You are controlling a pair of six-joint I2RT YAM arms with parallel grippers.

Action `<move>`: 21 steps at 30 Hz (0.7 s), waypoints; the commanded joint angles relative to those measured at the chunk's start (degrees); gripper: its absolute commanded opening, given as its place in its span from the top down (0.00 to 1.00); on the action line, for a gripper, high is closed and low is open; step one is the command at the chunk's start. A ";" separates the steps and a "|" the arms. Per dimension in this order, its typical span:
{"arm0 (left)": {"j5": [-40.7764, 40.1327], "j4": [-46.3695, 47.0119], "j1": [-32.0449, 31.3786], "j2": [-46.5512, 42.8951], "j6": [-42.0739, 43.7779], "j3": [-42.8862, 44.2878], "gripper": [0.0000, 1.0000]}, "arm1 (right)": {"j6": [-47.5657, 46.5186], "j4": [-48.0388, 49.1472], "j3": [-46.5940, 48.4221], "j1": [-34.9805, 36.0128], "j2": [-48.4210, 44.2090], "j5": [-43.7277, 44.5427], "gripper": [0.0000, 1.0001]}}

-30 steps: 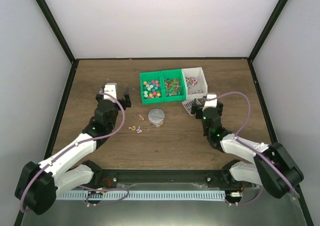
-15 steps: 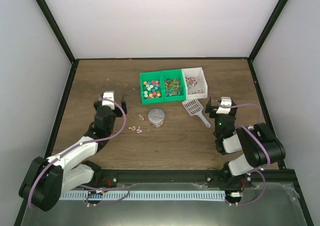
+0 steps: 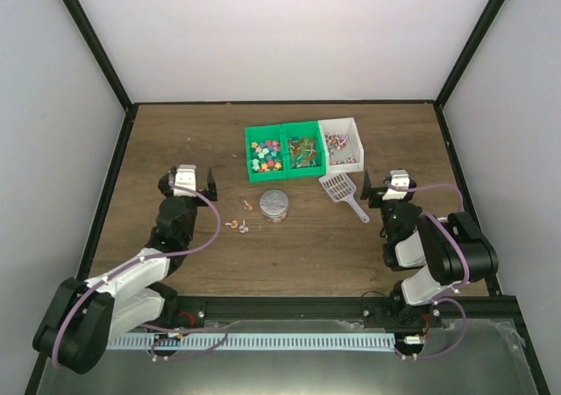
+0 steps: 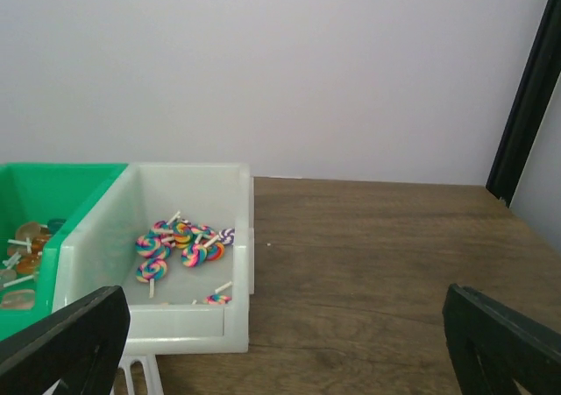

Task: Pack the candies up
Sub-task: Reset both arms

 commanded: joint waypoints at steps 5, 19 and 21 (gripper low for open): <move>-4.57 11.63 8.80 8.51 0.51 -0.70 0.00 | 1.58 -0.85 2.23 -0.99 -0.13 0.16 0.00; -8.49 27.32 11.70 29.16 5.98 2.87 0.00 | 1.61 1.54 0.51 -1.05 -0.70 0.04 0.00; -3.88 26.15 13.73 27.03 3.08 1.36 0.00 | 1.69 1.08 0.52 -1.06 -0.95 -0.07 0.00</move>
